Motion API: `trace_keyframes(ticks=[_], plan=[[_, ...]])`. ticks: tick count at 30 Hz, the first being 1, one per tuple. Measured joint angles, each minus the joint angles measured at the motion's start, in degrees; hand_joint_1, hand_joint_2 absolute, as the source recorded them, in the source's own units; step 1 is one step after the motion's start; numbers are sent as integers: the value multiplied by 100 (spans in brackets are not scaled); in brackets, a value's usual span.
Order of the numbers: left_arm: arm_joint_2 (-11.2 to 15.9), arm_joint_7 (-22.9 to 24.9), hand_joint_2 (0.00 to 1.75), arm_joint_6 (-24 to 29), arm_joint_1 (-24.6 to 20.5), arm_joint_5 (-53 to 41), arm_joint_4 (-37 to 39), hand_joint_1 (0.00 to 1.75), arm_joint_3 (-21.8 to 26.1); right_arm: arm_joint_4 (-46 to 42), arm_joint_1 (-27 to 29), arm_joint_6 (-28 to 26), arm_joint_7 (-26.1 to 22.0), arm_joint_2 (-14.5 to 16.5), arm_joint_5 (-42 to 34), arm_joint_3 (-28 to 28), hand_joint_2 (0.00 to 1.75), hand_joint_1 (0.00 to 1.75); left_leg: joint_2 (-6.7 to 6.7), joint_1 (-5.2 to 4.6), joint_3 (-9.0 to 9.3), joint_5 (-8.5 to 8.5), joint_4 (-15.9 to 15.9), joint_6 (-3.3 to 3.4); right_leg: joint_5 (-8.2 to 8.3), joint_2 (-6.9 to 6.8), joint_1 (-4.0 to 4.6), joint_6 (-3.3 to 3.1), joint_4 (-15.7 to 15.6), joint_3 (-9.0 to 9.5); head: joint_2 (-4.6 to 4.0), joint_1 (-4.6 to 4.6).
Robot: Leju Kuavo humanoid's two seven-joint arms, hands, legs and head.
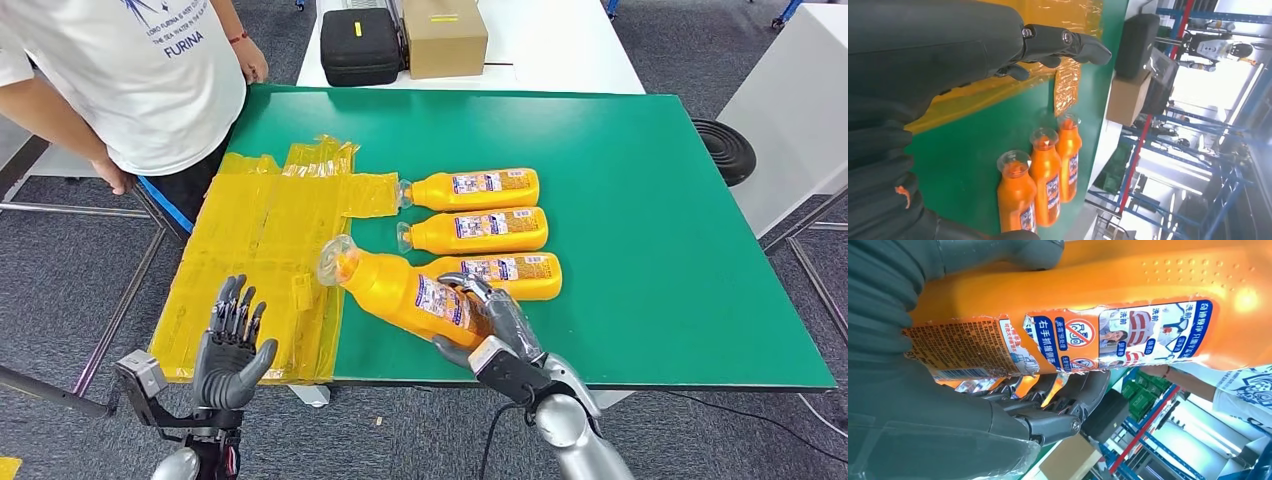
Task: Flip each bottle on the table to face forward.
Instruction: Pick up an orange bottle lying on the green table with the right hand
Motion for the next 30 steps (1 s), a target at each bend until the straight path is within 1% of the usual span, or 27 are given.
trace_keyframes(ticks=[4, 8, 12, 17, 24, 30], plan=[[28, 28, 175, -168, -68, 35, 39, 0, -80, 124, -23, 46, -25, 118, -38, -24, 175, 175, -1, 0, -1, 0, 0, 0, 0, -1, -1, 0, 0, -1, 0, 0], [80, 107, 175, -454, -355, -9, 176, 0, -293, 402, -137, 280, -76, 315, -115, -8, 175, 175, -1, 0, -2, 1, 0, -1, 0, -1, 0, 0, 0, 0, 0, 1], [141, 162, 175, -465, -681, -159, 331, 0, -531, 877, -371, 447, -212, 543, -234, 114, 175, 175, 1, 2, 1, 5, 0, -6, 2, 0, 2, -2, 1, 0, 0, -1], [193, 150, 175, -522, -947, -307, 557, 0, -795, 1532, -620, 466, -334, 762, -337, 302, 175, 175, 0, 2, 0, 9, 0, -7, 3, -1, 2, -2, 2, 0, 0, 1], [212, 76, 175, -534, -1138, -505, 784, 0, -969, 2137, -818, 437, -337, 990, -343, 500, 175, 175, 0, 2, -2, 7, 0, -8, 1, -1, 2, -2, 2, -2, 0, 1], [216, 65, 175, -534, -1171, -521, 873, 0, -993, 2363, -886, 433, -337, 1058, -344, 565, 175, 175, 1, 2, -1, 7, 0, -8, 1, 0, 2, -2, 2, -2, 0, 1]])
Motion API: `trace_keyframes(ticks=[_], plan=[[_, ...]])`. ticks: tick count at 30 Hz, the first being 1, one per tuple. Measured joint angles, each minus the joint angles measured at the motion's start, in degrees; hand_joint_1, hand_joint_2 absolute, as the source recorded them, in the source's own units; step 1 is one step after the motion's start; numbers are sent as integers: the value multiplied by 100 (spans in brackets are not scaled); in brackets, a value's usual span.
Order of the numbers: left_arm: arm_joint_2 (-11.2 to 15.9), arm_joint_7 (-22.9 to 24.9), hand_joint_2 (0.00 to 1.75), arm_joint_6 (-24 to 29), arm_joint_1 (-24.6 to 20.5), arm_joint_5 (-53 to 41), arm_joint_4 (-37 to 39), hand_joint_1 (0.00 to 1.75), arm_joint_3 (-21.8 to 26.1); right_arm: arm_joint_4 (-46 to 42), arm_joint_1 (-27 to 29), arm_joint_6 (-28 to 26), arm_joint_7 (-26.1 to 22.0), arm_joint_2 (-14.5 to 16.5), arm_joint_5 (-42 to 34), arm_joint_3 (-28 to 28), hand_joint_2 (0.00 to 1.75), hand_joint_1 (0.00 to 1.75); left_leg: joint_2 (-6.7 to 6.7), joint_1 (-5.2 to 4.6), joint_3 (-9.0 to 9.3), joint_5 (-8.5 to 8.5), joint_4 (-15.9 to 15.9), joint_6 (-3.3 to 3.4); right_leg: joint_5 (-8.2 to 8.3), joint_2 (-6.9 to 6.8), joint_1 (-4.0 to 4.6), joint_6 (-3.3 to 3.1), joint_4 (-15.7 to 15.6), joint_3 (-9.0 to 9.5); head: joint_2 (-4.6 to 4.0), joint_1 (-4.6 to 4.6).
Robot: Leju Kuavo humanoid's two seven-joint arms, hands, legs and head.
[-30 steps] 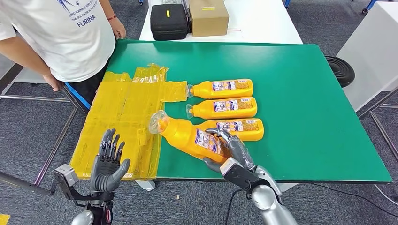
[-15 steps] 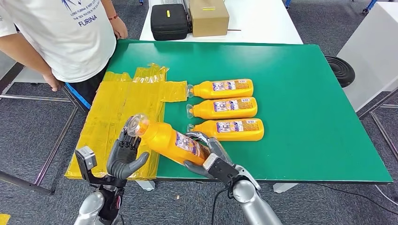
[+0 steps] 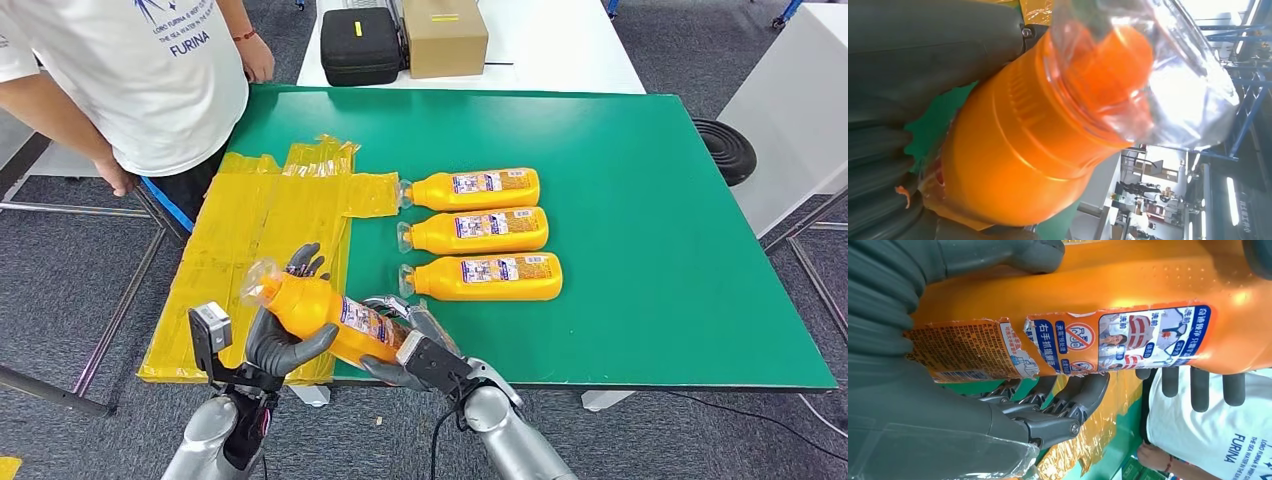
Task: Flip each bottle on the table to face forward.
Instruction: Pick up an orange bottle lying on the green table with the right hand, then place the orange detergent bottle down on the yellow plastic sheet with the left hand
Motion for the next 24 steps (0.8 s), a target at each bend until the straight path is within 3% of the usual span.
trace_keyframes(ticks=[13, 14, 17, 18, 24], plan=[[4, 0, 175, -6, -5, -53, 57, 0, 1, 209, -100, -87, 4, 5, 36, 44, 175, 175, 0, 0, 0, 0, 0, 0, 0, 0, 0, 0, 0, 0, 0, 1], [4, 0, 175, -12, -5, -57, 57, 25, 1, 226, -109, -119, 13, 5, 66, 50, 175, 175, 0, 0, 0, 0, 0, 0, 0, 0, 0, 0, 0, 0, 0, 1], [9, 0, 175, -53, -5, -68, 57, 156, 1, 272, -121, -213, 40, 5, 145, 76, 175, 175, 0, 0, 0, 0, 0, 0, 0, 0, 0, 0, 0, 0, 0, 1], [13, -1, 175, -69, -5, -70, 57, 175, 1, 284, -121, -230, 48, 5, 159, 82, 175, 175, 0, 0, 0, 0, 0, 0, 0, 0, 0, 0, 0, 0, 0, 1], [34, -116, 175, -384, -5, 95, 43, 175, -1, 307, -120, -287, 122, 5, 243, 120, 175, 175, 0, 0, 0, 0, 0, 0, 0, 0, 0, 0, 0, 0, 0, 1]])
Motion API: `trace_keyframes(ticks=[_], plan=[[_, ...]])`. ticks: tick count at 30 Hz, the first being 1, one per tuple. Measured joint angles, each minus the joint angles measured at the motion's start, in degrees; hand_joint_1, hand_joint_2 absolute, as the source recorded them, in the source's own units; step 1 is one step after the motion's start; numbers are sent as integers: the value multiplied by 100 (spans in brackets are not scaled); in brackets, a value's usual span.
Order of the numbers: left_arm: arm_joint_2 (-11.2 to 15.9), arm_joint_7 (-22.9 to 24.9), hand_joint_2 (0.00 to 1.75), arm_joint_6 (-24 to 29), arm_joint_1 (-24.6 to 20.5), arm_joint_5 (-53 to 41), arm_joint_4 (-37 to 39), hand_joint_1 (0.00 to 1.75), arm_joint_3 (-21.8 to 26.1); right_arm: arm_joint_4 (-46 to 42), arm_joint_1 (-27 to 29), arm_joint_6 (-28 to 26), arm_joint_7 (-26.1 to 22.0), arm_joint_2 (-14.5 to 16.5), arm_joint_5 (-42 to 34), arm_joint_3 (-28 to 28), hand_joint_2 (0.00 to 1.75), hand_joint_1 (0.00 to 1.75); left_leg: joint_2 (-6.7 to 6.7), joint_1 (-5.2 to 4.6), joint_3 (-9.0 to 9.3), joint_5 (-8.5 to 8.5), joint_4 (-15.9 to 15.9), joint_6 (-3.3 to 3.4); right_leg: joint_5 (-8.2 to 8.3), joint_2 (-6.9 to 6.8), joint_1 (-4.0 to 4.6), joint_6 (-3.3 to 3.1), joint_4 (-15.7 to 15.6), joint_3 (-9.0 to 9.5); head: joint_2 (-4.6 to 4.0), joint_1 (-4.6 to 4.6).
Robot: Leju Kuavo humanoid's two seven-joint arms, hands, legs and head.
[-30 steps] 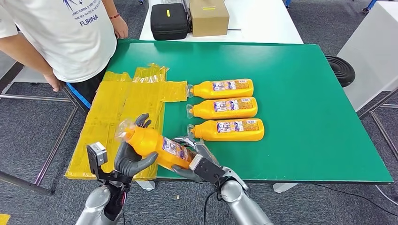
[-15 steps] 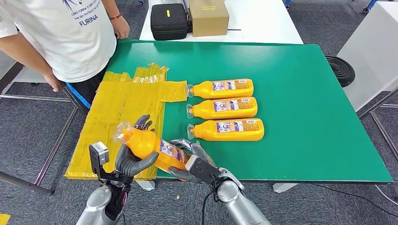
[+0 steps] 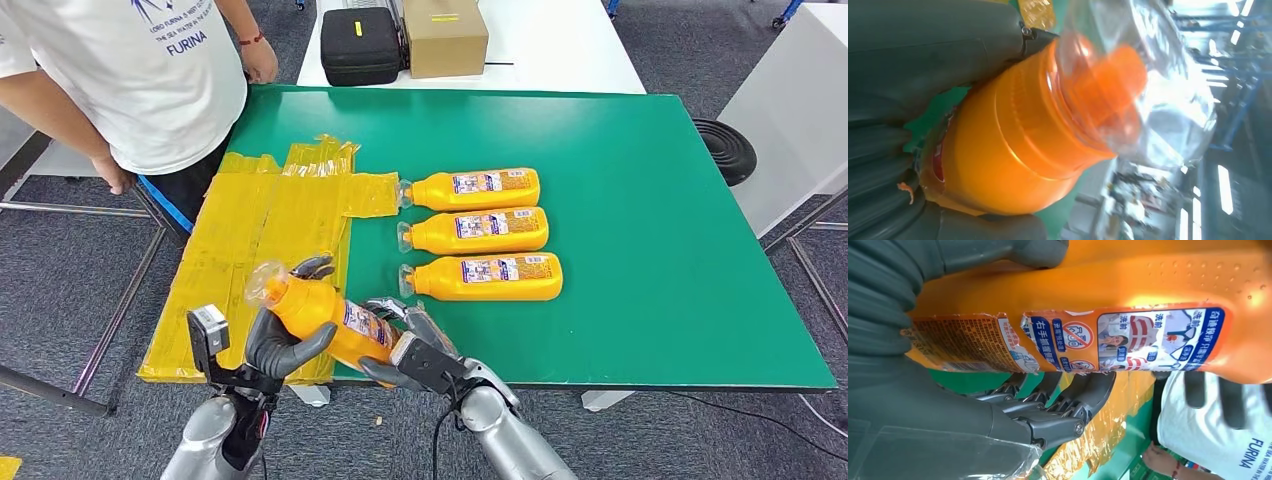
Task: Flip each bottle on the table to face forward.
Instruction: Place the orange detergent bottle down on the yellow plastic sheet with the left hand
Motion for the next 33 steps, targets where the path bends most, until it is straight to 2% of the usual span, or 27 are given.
trace_keyframes(ticks=[4, 8, 9, 12, 13, 15, 19, 24, 33], plan=[[41, -91, 175, -358, -1, 278, -7, 175, 0, 0, 0, -7, 11, 0, 57, 49, 175, 175, 0, 0, 1, 0, 0, 0, 0, 0, 0, 0, 0, 0, 0, -1], [78, -105, 175, -494, -2, 381, -7, 175, 3, 0, -1, -11, 17, 0, 87, 70, 175, 175, 1, 0, 1, 0, 0, 0, 0, 0, 0, 0, 0, -1, 0, -1], [87, -105, 175, -508, -2, 393, -7, 175, 3, 0, -1, -13, 21, 0, 90, 75, 175, 165, 1, 0, 1, 0, 0, 0, 0, 0, 0, 0, 0, -1, 0, 0], [111, -112, 175, -542, -3, 406, -7, 175, 4, 0, -4, -26, 37, 0, 97, 84, 175, 34, 0, 0, 1, 0, 0, 0, 0, 0, 0, 0, 0, 0, 0, 0], [116, -119, 175, -557, -4, 406, -8, 175, 3, 1, -4, -42, 52, 0, 103, 85, 175, 0, 0, 0, 1, 0, 0, 0, 0, 0, 0, 0, 0, 0, 0, 0], [120, -134, 175, -587, -7, 406, -9, 175, 0, 2, -4, -111, 89, 0, 119, 80, 175, 0, 0, 0, 1, 0, 0, 0, 0, 0, 0, 0, 0, 0, 0, 0], [120, -147, 175, -622, -7, 406, -11, 175, -8, 2, -5, -269, 135, 5, 154, 59, 0, 0, 0, 0, 1, 0, 0, 0, 0, 0, 0, 0, 0, 0, 0, -1], [120, -146, 175, -597, -9, 390, -32, 175, -24, -21, 27, -501, 179, 22, 115, 8, 0, 0, 0, 0, 1, 0, 0, 0, 0, 0, 0, 0, 0, 0, 0, 1], [126, 4, 175, -174, -34, 250, -53, 175, -25, -580, 240, -776, 42, 46, -204, -218, 0, 0, 1, 0, 0, 0, 0, 0, 0, 0, -1, 0, 0, -2, 0, 2]])
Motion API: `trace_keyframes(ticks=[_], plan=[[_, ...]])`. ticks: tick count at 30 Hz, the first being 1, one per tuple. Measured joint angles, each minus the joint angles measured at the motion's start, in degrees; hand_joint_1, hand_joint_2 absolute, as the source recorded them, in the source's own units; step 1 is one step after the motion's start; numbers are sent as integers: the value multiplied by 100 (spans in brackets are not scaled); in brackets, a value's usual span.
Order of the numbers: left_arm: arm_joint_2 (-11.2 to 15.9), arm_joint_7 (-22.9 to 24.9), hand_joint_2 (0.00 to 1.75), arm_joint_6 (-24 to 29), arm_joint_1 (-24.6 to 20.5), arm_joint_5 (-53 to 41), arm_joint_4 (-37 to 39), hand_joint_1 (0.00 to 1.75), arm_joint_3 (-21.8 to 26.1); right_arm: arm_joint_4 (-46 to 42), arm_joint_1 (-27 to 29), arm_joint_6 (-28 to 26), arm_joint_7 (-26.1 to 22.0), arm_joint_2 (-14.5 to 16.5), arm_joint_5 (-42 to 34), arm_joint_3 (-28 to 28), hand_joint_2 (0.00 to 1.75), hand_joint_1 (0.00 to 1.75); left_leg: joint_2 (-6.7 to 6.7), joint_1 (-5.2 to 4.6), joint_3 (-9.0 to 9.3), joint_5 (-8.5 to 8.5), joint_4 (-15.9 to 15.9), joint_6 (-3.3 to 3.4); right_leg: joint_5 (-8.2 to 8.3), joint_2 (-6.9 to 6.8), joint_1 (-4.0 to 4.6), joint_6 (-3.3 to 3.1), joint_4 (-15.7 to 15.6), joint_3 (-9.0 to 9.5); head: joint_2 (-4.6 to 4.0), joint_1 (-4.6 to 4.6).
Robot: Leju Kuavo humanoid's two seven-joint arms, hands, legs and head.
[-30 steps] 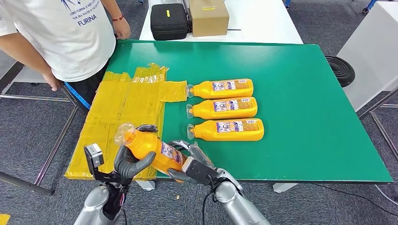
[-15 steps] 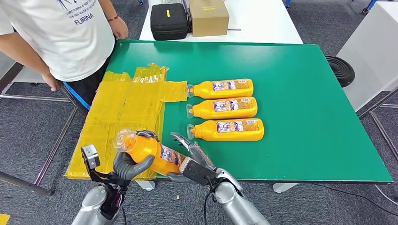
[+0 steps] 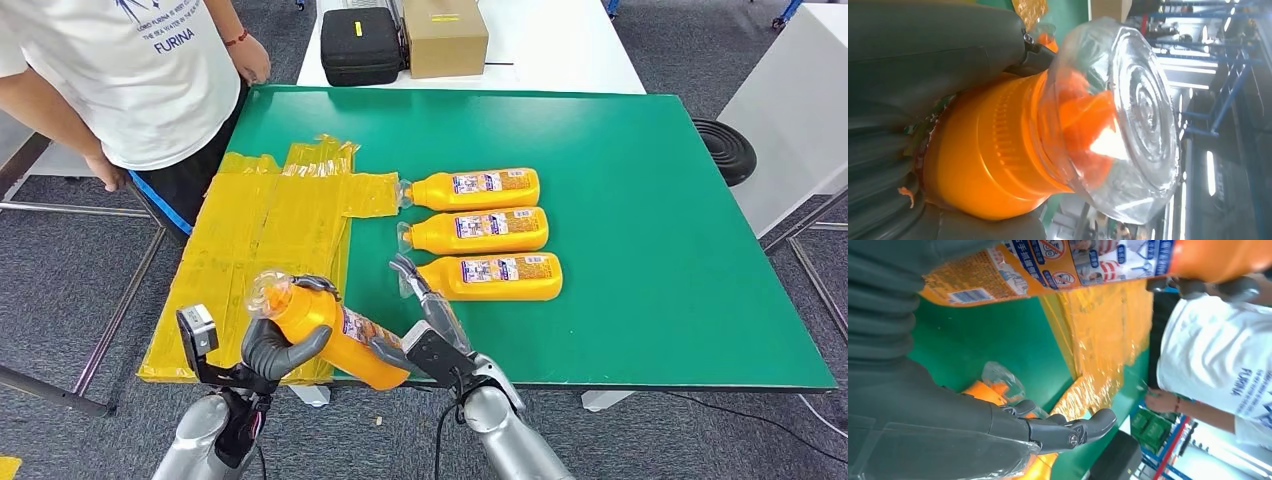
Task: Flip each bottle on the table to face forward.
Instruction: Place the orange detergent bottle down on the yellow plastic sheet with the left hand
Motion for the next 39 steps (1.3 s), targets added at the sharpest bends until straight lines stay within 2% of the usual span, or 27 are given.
trace_keyframes(ticks=[9, 12, 15, 19, 23, 31, 35, 39], plan=[[19, -29, 175, 827, -197, -570, 4, 175, 136, -595, 259, 25, -85, 0, -214, -44, 0, 0, 0, 1, 0, 0, 0, 0, 0, 0, 1, 0, 0, -1, 0, -1], [42, -91, 175, 1516, -324, -1151, 5, 175, 233, -797, 339, 143, -110, 0, -313, -48, 0, 0, 0, 1, -1, 1, 0, 0, 0, 0, 1, 0, 0, -1, 0, -1], [158, -92, 175, 2236, -585, -1845, 29, 175, 430, -1040, 416, 361, -114, -3, -467, -44, 0, 0, 0, 2, 0, 2, 0, -1, 1, 0, 2, -1, 0, -1, 0, -1], [450, -67, 175, 2633, -1063, -2337, 90, 175, 744, -1258, 442, 662, -118, -31, -774, -21, 0, 0, 1, 9, 2, 8, 0, -8, 4, 0, 6, -3, 2, -1, 0, -2], [783, 154, 175, 2672, -1537, -2527, -9, 175, 969, -1394, 441, 849, -98, -62, -1084, -15, 0, 0, 0, 12, 0, 13, 0, -11, 6, 0, 8, -5, 5, -1, 0, 1], [1355, 711, 175, 2187, -2386, -2610, -408, 175, 1103, -1485, 482, 910, -35, -92, -1196, -86, 0, 0, 1, 12, -3, 12, 0, -11, 10, 1, 7, -9, 5, -5, 0, 1], [1668, 1018, 175, 2044, -2693, -3192, -431, 175, 1015, -1542, 553, 913, -35, -109, -1214, -173, 0, 0, 5, 12, -1, 12, 0, -12, 12, 2, 8, -14, 5, -7, 0, 0], [1976, 1285, 175, 1825, -2871, -4097, -274, 175, 709, -1649, 621, 945, -41, -111, -1242, -281, 0, 0, 6, 12, -2, 12, 0, -12, 12, 2, 9, -14, 5, -10, 0, 1]])
